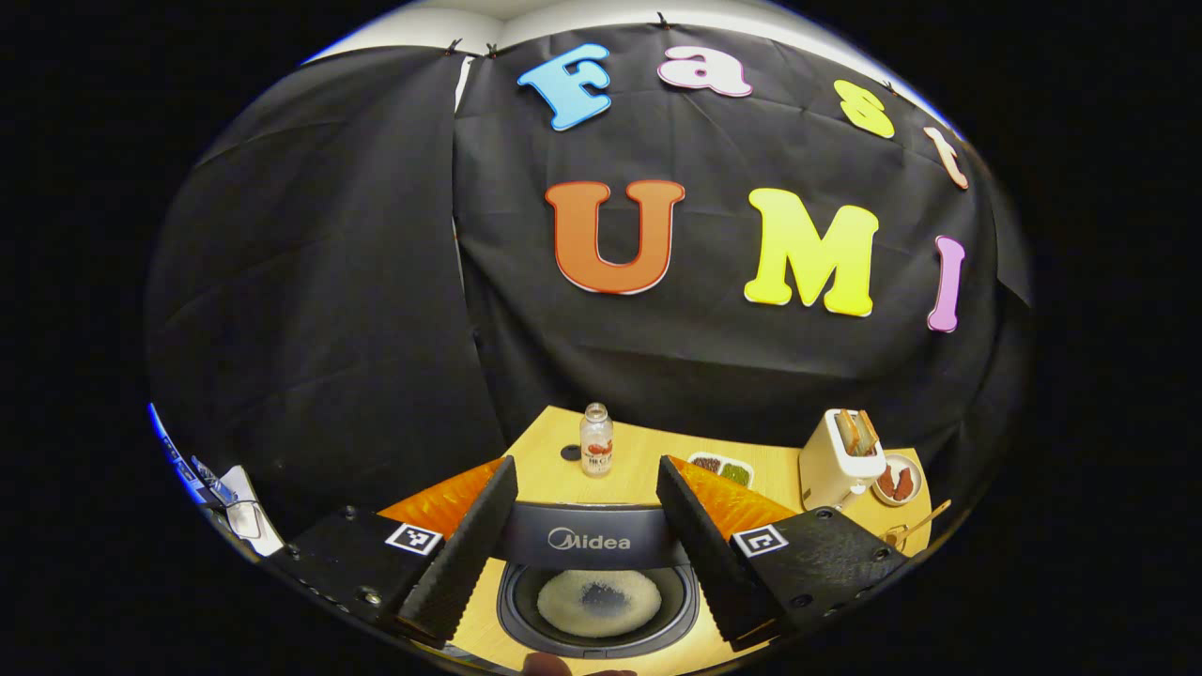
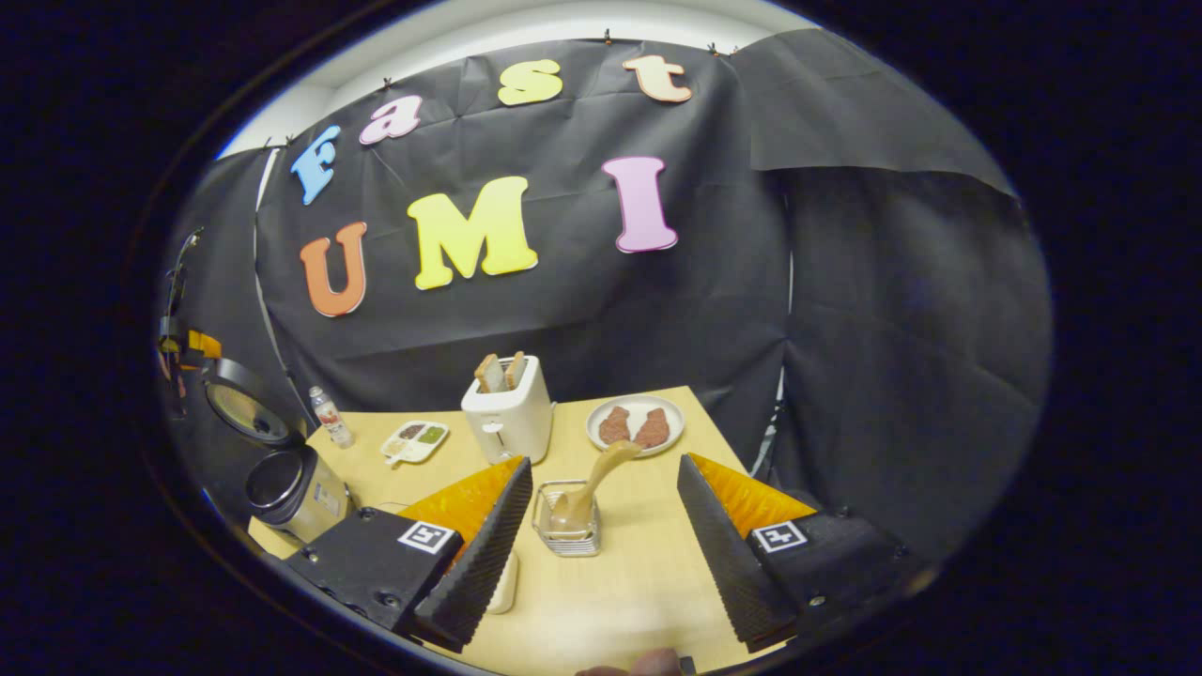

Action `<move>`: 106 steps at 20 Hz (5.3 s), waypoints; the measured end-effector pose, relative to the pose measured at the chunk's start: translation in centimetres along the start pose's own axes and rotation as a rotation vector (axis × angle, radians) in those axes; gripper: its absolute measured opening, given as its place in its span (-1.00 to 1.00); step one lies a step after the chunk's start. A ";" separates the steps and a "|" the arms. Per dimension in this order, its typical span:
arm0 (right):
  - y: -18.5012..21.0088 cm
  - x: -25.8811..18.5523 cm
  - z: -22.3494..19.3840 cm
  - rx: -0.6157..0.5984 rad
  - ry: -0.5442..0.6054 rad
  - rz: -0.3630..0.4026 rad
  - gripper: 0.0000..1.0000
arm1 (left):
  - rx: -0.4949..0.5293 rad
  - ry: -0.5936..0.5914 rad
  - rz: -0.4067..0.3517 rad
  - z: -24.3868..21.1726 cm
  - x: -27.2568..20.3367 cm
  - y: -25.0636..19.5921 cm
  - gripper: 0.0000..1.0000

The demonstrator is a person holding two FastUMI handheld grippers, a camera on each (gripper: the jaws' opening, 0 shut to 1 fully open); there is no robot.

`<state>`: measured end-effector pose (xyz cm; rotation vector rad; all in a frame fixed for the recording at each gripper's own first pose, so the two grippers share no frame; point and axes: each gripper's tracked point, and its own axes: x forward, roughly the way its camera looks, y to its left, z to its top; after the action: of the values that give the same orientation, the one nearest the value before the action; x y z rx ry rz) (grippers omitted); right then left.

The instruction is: Close the left gripper, press the button to open the rice cooker; take a wooden spoon from the chopstick holder with the right hand, scoop a spoonful of rice and pour it into the rice cooker, then put the wooden spoon back into the chopstick holder.

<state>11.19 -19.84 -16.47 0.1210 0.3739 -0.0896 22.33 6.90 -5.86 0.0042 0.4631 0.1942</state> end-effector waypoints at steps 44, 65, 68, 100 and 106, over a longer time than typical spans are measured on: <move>12.9 1.0 0.4 -0.084 -0.003 0.300 0.97 | -0.037 0.357 -0.059 -20.7 -2.8 -2.5 0.70; 13.9 -8.7 -0.5 -0.125 -0.057 0.242 1.00 | -0.021 0.262 -0.095 -21.3 -3.3 -0.9 0.96; 14.0 -9.7 1.0 -0.137 -0.093 0.233 1.00 | -0.083 0.195 -0.075 -20.7 -3.1 -0.7 0.92; 24.2 -27.9 2.1 -0.161 -0.342 0.152 1.00 | -0.030 -0.526 -0.300 -9.1 -32.2 -2.5 0.89; 23.7 -27.2 1.8 -0.157 -0.343 0.130 1.00 | -0.011 -0.518 -0.291 -9.1 -31.8 -3.3 0.89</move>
<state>-10.81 5.08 -2.33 -0.0265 0.0297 0.0478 -8.94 -2.65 -0.06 -0.0234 -0.0567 -0.0930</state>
